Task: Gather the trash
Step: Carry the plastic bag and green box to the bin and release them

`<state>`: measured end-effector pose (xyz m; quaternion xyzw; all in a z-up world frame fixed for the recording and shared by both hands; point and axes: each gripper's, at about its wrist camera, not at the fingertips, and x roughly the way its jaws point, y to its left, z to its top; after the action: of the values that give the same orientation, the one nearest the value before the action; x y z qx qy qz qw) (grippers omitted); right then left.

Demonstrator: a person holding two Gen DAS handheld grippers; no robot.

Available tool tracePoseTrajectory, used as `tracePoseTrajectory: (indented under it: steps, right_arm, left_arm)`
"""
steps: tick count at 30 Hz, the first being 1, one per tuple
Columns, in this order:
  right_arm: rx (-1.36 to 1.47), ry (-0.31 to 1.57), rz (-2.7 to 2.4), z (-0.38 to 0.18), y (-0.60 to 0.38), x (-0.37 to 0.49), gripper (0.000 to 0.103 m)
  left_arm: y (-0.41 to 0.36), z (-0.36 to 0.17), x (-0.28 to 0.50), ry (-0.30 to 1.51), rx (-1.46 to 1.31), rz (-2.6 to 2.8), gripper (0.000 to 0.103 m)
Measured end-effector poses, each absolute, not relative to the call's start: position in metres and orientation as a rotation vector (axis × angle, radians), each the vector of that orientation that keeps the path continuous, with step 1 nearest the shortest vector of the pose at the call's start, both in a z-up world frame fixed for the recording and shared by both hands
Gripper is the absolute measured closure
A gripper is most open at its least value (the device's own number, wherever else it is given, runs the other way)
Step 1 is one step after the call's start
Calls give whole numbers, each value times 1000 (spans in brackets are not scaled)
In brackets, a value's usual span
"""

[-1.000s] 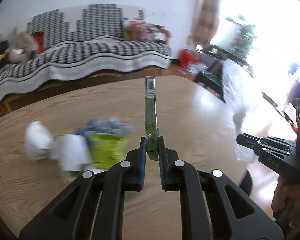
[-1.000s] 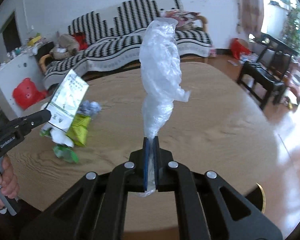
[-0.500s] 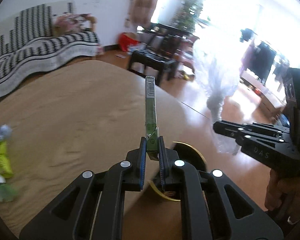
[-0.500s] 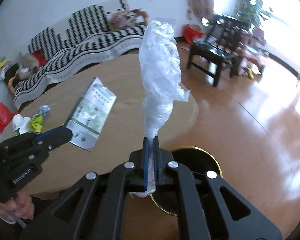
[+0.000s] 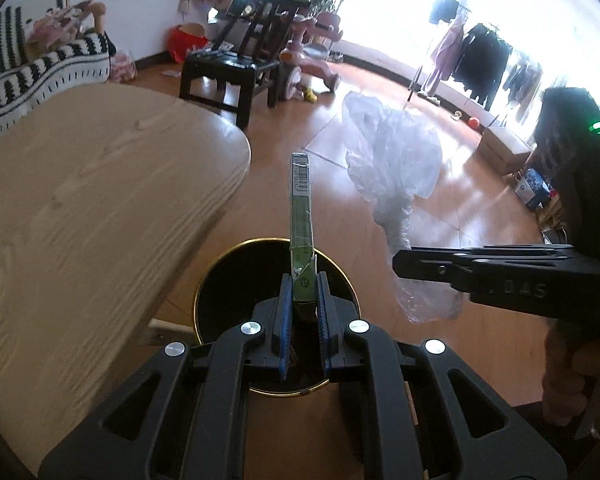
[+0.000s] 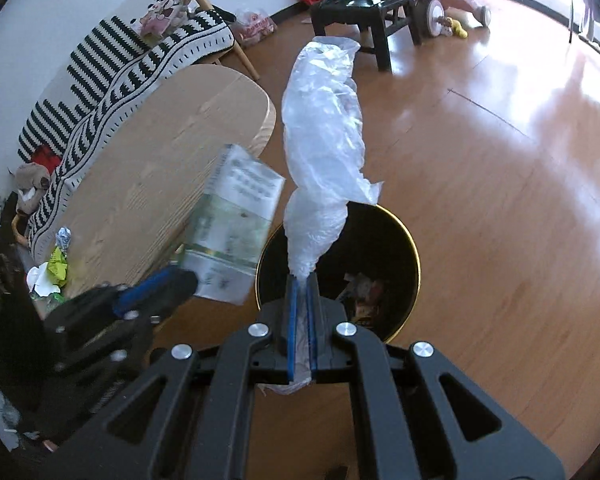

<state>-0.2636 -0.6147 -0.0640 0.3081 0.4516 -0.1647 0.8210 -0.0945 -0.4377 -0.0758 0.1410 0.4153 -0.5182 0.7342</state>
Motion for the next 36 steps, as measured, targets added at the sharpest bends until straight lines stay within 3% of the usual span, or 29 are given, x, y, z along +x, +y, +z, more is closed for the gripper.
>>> tracePoseTrajectory:
  steps: [16,18,19,20,21,23,24,25,36]
  right_arm:
    - [661,973,-363,-63,-614,-250,97]
    - [669,969,-366,-63,-616,-251,97]
    - [672,968,-368,-62,-617,-251,96]
    - [673,967,-366,-62,-618,-251,96]
    - [677,966,-361,-62,-618,-250,93]
    - [677,967,-356,-61,-619,-249,70]
    - [673,962,-362,-60,-620,-250,40]
    - [665,949,-369,-57,-621,-251,31]
    - [632,934,-315,-45,-602,-235,31]
  left_arm:
    - [-450,-85,-94,930,326,-1117,90]
    - [-451,-86,-94,933,331,-1114,74]
    - [-449,-85,-94,928,329,-1105,52]
    - [-449,-84,-94,923,324,-1099,37]
    - [-446,-81,-94,912,313,-1095,36]
    - [-444,-77,-93,906,310,-1100,34]
    - [-442,-76,-93,903,308,-1100,34]
    - [-439,-73,-91,898,302,-1093,34]
    - [-403,-48,-74,883,266,-1043,31]
